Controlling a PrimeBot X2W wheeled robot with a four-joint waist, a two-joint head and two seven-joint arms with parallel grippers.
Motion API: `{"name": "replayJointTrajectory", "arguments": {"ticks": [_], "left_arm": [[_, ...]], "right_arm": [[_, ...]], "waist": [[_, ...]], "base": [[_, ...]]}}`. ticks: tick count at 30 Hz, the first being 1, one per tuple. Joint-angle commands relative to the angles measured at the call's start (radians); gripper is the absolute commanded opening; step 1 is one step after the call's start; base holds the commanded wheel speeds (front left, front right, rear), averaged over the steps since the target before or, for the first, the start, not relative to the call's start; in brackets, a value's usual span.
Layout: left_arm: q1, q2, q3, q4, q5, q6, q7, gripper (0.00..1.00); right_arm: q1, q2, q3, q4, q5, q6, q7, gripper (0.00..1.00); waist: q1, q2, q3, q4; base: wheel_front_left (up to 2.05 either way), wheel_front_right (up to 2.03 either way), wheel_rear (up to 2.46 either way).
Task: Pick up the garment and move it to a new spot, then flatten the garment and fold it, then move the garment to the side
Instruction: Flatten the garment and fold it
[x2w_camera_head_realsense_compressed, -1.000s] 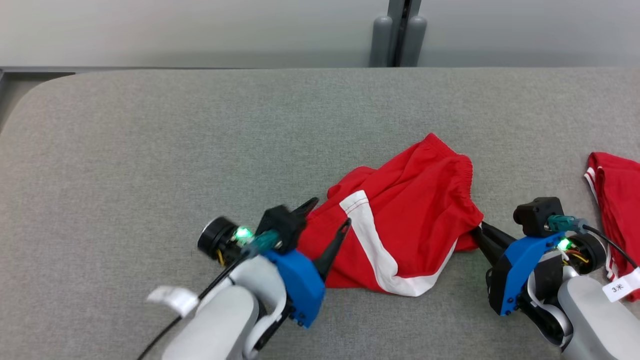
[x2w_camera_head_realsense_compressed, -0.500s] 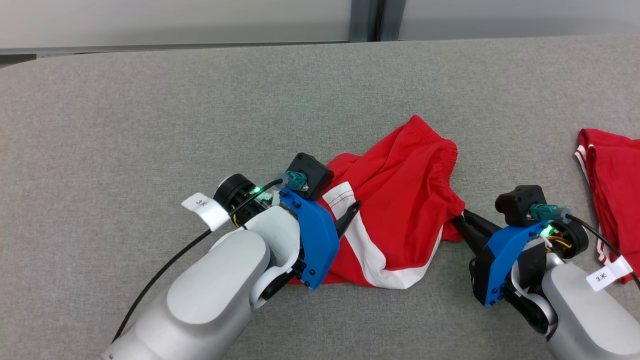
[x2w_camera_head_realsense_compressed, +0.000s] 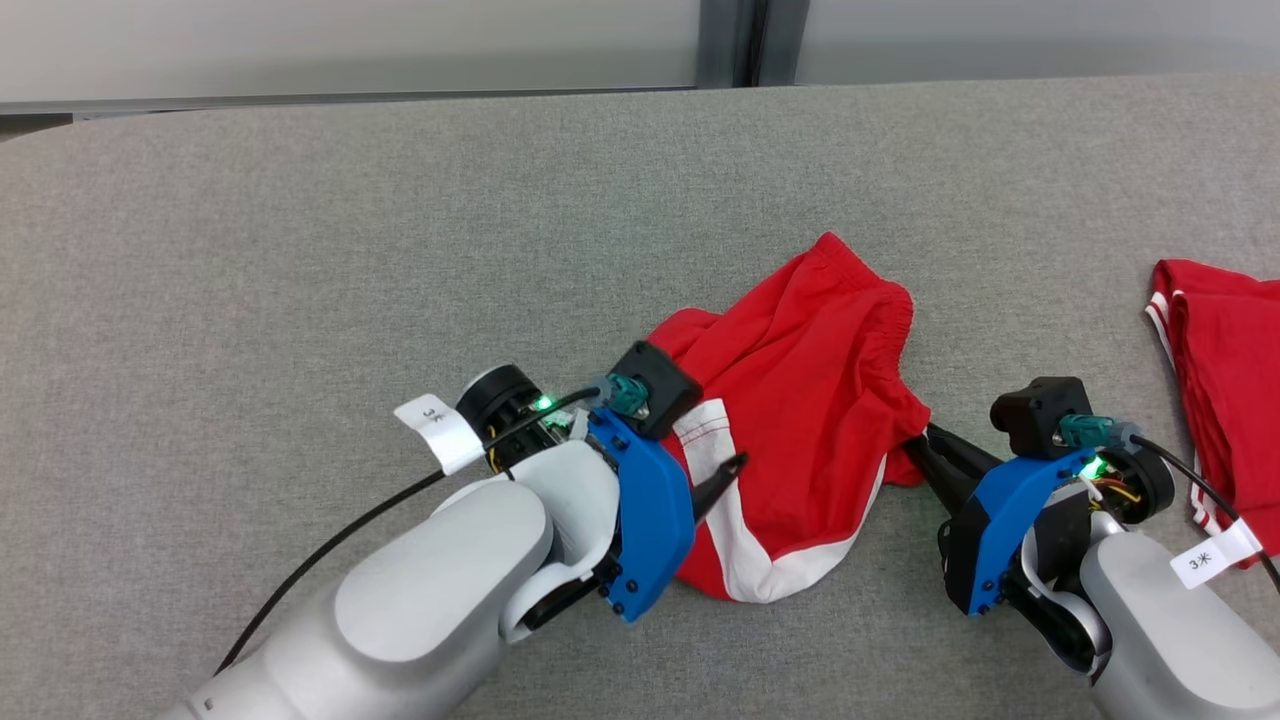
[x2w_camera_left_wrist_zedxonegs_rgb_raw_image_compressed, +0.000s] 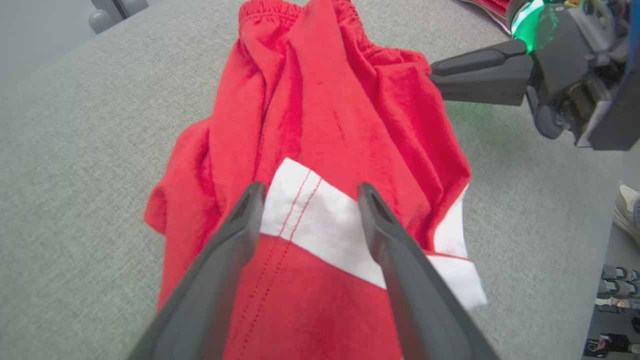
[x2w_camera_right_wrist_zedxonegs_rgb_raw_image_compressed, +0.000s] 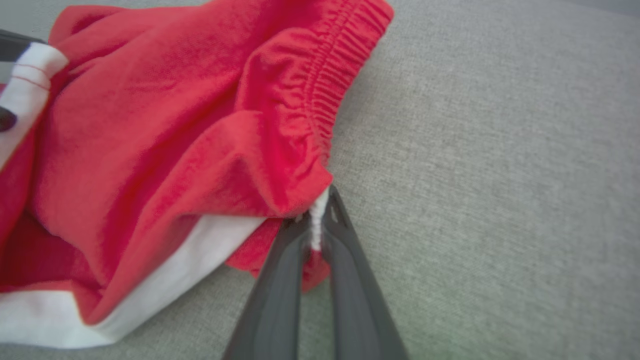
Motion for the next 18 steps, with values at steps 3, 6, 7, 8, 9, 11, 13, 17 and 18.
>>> {"name": "replayJointTrajectory", "arguments": {"ticks": [3,6,7,8,9,11,13,17,18], "left_arm": [[-0.018,0.017,-0.020,-0.008,-0.006,0.000,0.003,1.00],[-0.020,0.023,-0.037,0.001,0.000,0.000,-0.005,1.00],[-0.021,0.023,-0.041,0.007,0.004,0.000,-0.009,0.98],[-0.024,0.021,-0.043,0.012,0.007,0.000,-0.013,0.98],[-0.024,0.017,-0.044,0.019,0.010,0.000,-0.020,0.99],[-0.024,0.007,-0.044,0.031,0.015,0.003,-0.033,1.00],[-0.031,-0.003,-0.041,0.045,0.020,0.006,-0.050,1.00],[-0.044,-0.025,-0.037,0.079,0.020,0.006,-0.071,1.00],[-0.046,-0.030,-0.040,0.088,0.018,0.006,-0.071,0.99]], "right_arm": [[-0.010,0.004,0.002,0.006,0.003,0.000,-0.007,0.00],[-0.012,0.008,0.005,0.010,0.005,0.000,-0.009,0.00],[-0.014,0.009,0.006,0.011,0.005,0.000,-0.010,0.00],[-0.016,0.010,0.006,0.012,0.006,0.000,-0.011,0.00],[-0.017,0.011,0.007,0.014,0.006,0.000,-0.012,0.00],[-0.019,0.012,0.009,0.016,0.006,0.000,-0.015,0.00],[-0.020,0.014,0.011,0.019,0.006,0.000,-0.015,0.00],[-0.021,0.022,0.018,0.025,0.009,0.000,-0.019,0.00],[-0.022,0.024,0.020,0.027,0.010,0.000,-0.020,0.00]], "waist": [[0.0000,0.0000,-0.002,0.000],[0.0000,0.0000,-0.002,-0.003],[0.0000,0.0000,-0.002,-0.005],[0.0000,0.0000,-0.002,-0.006],[0.0000,0.0000,-0.001,-0.008],[0.0000,0.0000,-0.001,-0.011],[0.0000,0.0000,-0.001,-0.014],[0.0000,0.0000,0.000,-0.020],[0.0000,0.0000,0.000,-0.022]], "base": [[0.00,0.00,0.00],[0.00,0.00,0.00],[0.00,0.00,0.00],[0.00,0.00,0.00],[0.00,0.00,0.00],[0.00,0.00,0.00],[0.00,0.00,0.00],[0.00,0.00,0.00],[0.00,0.00,0.00]]}}
